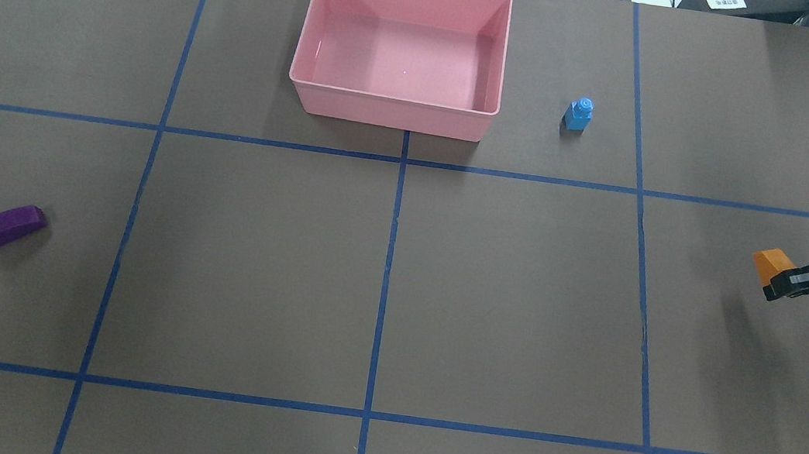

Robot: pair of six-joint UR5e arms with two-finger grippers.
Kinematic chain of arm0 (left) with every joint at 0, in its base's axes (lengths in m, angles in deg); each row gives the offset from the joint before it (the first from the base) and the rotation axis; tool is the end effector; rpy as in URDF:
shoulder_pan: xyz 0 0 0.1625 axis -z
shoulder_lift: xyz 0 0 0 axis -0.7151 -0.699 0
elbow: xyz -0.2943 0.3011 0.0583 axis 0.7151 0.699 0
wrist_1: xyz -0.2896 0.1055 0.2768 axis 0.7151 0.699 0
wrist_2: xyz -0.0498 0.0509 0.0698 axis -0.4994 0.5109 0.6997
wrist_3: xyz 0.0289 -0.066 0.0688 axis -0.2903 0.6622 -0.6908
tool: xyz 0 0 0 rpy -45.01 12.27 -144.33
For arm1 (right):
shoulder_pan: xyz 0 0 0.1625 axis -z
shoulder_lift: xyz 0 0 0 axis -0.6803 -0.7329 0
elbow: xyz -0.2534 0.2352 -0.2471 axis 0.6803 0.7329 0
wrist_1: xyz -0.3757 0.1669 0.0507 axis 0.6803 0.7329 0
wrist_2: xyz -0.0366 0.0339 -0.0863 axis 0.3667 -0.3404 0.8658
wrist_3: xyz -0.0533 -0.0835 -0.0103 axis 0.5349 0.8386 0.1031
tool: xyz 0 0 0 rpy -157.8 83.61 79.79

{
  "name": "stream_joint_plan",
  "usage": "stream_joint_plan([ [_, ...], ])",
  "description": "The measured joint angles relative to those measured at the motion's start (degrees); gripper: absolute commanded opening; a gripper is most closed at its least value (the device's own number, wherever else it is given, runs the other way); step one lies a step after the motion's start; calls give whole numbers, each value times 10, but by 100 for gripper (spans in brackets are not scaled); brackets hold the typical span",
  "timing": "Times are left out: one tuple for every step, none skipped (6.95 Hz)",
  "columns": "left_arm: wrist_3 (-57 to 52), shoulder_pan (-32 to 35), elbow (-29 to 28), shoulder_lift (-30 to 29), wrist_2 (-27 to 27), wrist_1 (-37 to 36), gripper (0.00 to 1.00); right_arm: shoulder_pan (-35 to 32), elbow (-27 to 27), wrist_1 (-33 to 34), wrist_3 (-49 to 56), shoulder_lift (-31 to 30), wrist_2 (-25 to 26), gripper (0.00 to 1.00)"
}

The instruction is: Put all blocks into box

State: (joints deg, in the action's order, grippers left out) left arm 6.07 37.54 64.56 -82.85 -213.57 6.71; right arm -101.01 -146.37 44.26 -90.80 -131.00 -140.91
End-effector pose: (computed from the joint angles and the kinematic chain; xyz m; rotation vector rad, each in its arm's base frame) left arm 0.0013 -0.5076 0.5350 0.2270 0.8612 0.1889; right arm -0.1899 -0.4394 0.5461 0.1216 -0.8364 -0.2502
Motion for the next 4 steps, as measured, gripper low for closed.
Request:
stream_joint_plan([
  [-5,-32,6,2,2,11,100,-11,-14,-1,-1,7,0,0],
  [-8,-72,9,14,5,43,100,-16,-29,-2,-6,16,2,0],
  [-9,-114,10,31,7,81,100,-19,-41,-3,-14,31,3,0],
  [-9,-153,10,48,8,113,100,-20,-48,-4,-21,55,6,0],
])
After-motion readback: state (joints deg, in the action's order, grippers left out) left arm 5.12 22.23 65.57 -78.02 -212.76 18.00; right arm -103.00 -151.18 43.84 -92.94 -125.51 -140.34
